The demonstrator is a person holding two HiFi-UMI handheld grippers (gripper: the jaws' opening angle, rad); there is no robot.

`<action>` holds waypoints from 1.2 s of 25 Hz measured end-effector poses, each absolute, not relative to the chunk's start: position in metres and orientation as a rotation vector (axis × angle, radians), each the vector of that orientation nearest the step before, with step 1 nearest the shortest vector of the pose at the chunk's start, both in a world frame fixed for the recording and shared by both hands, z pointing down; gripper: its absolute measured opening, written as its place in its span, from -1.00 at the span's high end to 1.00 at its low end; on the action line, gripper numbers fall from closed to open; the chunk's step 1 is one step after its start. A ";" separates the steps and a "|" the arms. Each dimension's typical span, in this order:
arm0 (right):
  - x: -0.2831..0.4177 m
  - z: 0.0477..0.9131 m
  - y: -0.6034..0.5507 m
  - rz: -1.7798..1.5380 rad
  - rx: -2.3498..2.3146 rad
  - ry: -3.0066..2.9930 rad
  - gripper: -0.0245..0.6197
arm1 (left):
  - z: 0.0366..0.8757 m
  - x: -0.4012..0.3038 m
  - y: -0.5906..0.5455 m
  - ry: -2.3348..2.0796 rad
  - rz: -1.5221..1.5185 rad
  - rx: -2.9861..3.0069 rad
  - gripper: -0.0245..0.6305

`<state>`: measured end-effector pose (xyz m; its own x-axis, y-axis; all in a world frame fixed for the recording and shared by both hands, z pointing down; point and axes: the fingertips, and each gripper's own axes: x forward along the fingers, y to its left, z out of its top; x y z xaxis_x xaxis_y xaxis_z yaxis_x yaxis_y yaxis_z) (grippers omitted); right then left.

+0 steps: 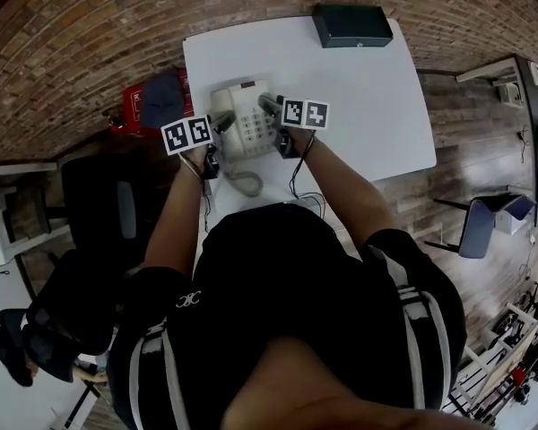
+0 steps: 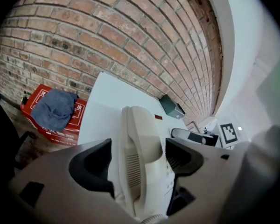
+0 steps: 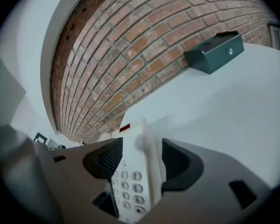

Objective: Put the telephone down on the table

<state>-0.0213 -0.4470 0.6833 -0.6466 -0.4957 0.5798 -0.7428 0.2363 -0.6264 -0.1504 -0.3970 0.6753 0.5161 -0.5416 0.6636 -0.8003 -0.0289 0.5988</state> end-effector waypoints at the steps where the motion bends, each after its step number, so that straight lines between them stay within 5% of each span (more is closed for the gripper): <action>1: -0.016 0.674 -0.452 1.368 1.217 -2.274 0.21 | 0.668 -0.156 -0.400 -1.202 0.297 1.708 -0.13; 3: -0.004 0.649 -0.462 1.350 1.361 -2.313 0.34 | 0.645 -0.169 -0.407 -1.341 0.265 1.735 -0.13; 5: 0.003 0.617 -0.470 1.249 1.477 -2.371 0.69 | 0.615 -0.179 -0.412 -1.474 0.231 1.790 -0.03; 7: -0.002 0.579 -0.470 1.079 1.501 -2.478 0.86 | 0.581 -0.185 -0.414 -1.596 0.211 1.862 0.59; 10: -0.016 0.515 -0.461 0.730 1.487 -2.650 0.92 | 0.525 -0.187 -0.411 -1.751 0.173 1.979 0.86; 19: -0.018 0.396 -0.425 0.073 1.616 -2.772 0.93 | 0.413 -0.183 -0.383 -1.965 0.105 2.203 0.92; 30: -0.018 0.392 -0.407 0.085 1.587 -2.781 0.93 | 0.401 -0.179 -0.367 -1.941 0.115 2.237 0.92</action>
<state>-0.0182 -0.4066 0.3924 -0.5078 -0.8610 -0.0270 -0.8578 0.5083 -0.0765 -0.1791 -0.3673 0.4012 0.1463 -0.9738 0.1740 -0.9876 -0.1336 0.0828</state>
